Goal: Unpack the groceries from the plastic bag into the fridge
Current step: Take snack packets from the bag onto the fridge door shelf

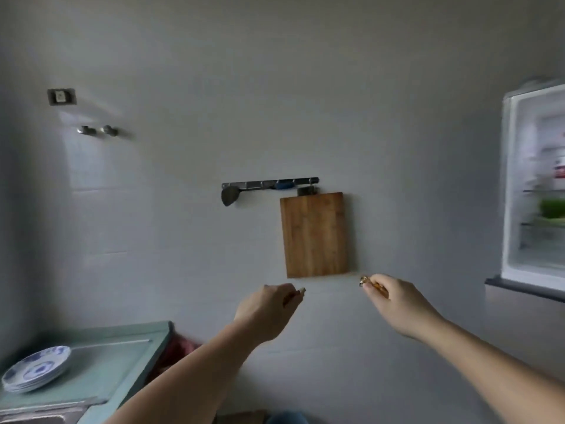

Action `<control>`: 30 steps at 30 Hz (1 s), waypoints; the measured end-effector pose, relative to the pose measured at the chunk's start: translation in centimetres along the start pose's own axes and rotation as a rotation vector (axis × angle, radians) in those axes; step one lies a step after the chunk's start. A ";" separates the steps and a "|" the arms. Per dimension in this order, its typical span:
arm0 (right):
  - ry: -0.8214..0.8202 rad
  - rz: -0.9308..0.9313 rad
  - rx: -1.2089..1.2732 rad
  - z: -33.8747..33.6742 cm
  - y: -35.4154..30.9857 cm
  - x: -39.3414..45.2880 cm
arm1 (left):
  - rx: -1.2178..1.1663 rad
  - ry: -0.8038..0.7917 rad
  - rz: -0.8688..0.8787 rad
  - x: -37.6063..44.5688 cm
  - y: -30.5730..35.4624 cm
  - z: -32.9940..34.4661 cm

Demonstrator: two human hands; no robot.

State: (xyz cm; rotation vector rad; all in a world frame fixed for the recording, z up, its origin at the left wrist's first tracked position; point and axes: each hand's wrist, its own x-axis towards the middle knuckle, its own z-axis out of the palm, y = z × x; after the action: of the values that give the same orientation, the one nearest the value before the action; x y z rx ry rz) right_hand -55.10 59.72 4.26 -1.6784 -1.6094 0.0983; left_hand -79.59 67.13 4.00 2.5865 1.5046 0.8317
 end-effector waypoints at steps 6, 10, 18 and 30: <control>0.114 0.151 -0.182 -4.9 6.9 0.2 | -0.064 -0.053 0.278 9.5 7.2 4.7; 0.274 0.245 -0.223 -7.5 9.1 0.6 | -0.168 -0.067 0.449 14.9 11.4 8.2; 0.500 0.501 -0.449 -8.8 10.5 1.5 | -0.451 -0.184 0.735 23.2 16.6 14.9; 0.598 0.648 -0.573 -14.8 15.8 -2.9 | -0.696 -0.378 1.004 22.7 28.8 20.7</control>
State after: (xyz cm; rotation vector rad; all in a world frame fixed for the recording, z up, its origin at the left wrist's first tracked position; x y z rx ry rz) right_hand -34.62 52.08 4.01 -2.3232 -0.6325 -0.5405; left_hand -38.26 75.19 4.33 2.5570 -0.2499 0.6381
